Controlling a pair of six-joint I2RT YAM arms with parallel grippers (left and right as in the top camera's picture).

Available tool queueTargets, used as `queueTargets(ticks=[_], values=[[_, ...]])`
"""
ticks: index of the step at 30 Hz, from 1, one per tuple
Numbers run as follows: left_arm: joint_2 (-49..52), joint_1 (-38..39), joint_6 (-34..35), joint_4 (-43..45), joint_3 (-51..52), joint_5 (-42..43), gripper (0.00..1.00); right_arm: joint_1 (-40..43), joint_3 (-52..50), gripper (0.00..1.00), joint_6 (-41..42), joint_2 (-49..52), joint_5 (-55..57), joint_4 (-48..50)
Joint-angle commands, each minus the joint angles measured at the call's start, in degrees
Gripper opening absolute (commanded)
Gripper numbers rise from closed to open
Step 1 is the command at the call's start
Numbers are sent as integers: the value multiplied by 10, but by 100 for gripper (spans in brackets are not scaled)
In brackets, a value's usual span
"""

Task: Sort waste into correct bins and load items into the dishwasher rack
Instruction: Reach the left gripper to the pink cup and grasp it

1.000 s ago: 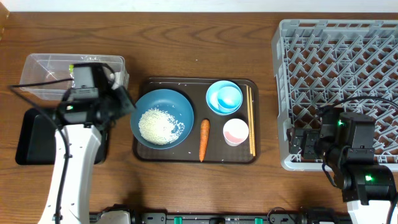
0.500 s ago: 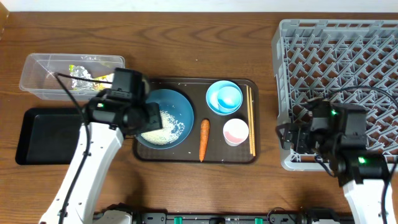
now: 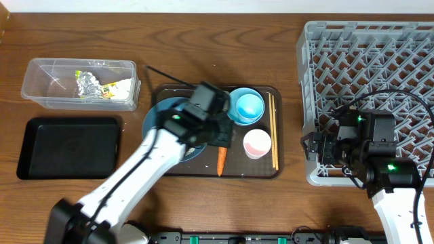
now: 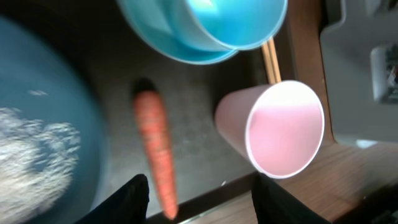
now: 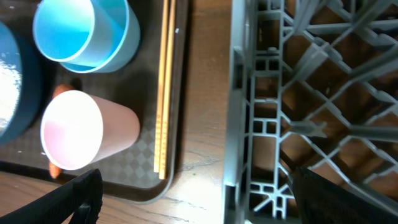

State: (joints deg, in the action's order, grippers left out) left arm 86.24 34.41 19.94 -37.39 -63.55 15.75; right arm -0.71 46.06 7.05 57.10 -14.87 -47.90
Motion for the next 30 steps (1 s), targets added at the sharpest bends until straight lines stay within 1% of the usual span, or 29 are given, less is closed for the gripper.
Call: queueTargets(ticks=[1, 5, 8, 13, 14, 15, 16, 17, 19, 24, 28, 30], values=[[35, 25, 19, 10, -4, 3, 54, -4, 11, 94, 7, -6, 27, -7], [70, 43, 20, 28, -4, 3, 54, -4, 11, 94, 7, -6, 35, -14], [95, 53, 40, 40, -4, 3, 54, -4, 11, 95, 7, -6, 35, -14], [134, 57, 42, 61, -4, 3, 53, -4, 11, 95, 7, -6, 35, -16], [137, 57, 42, 62, -4, 3, 48, -4, 11, 95, 7, -6, 35, -19], [137, 57, 42, 63, -4, 3, 40, -4, 11, 95, 6, -6, 35, -21], [137, 57, 42, 64, -4, 3, 29, -4, 11, 95, 6, -6, 35, -23], [135, 57, 42, 65, -5, 3, 21, -4, 11, 96, 6, -6, 35, -26], [131, 54, 42, 67, -6, 3, 6, -4, 11, 96, 6, -6, 35, -28], [95, 50, 41, 59, -9, 15, 6, -4, 11, 98, 6, -6, 45, -27], [27, 23, 42, 36, -9, 33, 6, 3, 11, 99, 15, -6, 117, -26], [-7, 2, 42, 32, -9, 37, 6, 16, 11, 99, 31, -6, 127, -20]])
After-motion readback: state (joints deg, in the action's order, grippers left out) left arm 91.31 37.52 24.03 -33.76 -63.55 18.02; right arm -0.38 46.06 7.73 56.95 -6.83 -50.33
